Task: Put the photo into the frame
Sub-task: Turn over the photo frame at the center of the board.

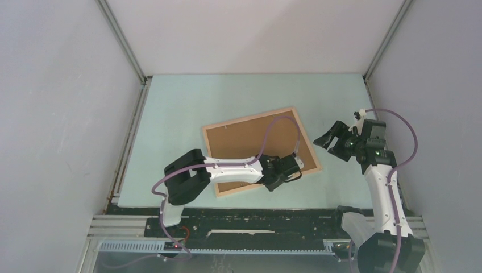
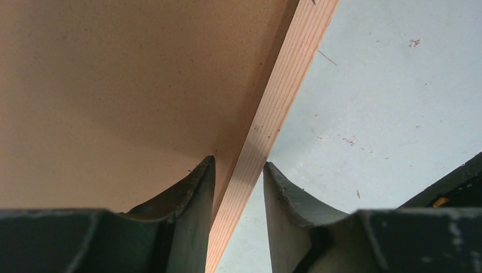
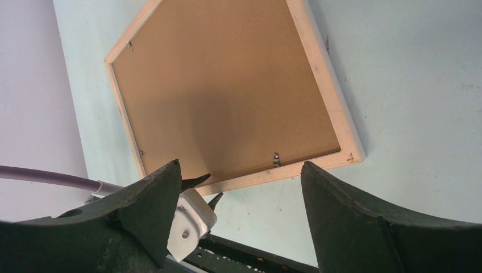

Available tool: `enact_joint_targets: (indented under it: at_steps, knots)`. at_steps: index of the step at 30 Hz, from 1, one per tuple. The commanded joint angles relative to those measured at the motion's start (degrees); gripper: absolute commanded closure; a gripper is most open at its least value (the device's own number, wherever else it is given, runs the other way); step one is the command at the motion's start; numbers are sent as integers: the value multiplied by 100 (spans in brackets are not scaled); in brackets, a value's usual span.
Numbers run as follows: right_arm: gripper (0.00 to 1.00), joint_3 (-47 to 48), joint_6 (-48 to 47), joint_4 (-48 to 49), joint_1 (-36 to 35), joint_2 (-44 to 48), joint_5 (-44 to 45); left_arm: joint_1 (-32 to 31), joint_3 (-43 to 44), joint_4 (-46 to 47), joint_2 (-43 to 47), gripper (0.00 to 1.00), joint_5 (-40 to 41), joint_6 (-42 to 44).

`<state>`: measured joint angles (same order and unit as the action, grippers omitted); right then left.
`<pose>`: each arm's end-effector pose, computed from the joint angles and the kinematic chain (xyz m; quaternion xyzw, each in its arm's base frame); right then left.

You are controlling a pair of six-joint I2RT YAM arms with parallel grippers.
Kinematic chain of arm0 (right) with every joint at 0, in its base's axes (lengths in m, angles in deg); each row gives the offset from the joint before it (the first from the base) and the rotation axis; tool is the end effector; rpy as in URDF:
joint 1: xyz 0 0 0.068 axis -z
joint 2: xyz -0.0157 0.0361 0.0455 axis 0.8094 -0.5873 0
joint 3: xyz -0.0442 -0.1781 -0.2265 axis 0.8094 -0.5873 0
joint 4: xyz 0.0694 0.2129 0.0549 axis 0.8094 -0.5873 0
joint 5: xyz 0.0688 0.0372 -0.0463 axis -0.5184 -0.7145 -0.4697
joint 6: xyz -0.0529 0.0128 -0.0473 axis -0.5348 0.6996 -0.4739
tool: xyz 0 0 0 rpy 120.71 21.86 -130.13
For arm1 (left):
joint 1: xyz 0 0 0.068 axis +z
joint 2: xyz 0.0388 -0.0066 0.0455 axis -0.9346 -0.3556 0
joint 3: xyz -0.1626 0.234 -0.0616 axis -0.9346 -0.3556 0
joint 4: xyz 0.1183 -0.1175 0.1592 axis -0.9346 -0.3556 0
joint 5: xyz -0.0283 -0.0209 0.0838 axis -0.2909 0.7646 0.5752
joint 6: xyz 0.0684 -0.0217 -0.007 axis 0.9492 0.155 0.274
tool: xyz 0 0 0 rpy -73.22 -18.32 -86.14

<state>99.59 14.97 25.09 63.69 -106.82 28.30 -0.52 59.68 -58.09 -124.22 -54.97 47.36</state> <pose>0.1638 0.0018 0.2818 0.1499 0.8839 0.2722 0.3495 0.1481 -0.3539 0.1864 0.4729 0.8499 -0.0181 0.2316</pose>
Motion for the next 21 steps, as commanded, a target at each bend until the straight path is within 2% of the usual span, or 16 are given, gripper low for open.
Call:
enact_joint_targets:
  at_steps: [1, 5, 19, 21]
  knots:
    - [16, -10, -67, 62, -16, 41, -51, 15, 343, -16, -91, 61, -70, 167]
    - [16, -27, -88, 41, -16, 21, -8, 8, 424, -74, -206, 64, -118, 184]
    - [16, -52, -95, 37, 10, 39, 158, 8, 485, -12, -552, 60, -134, 318]
    - [16, -48, -92, 35, 26, 45, 189, 8, 458, 0, -564, 65, -117, 305]
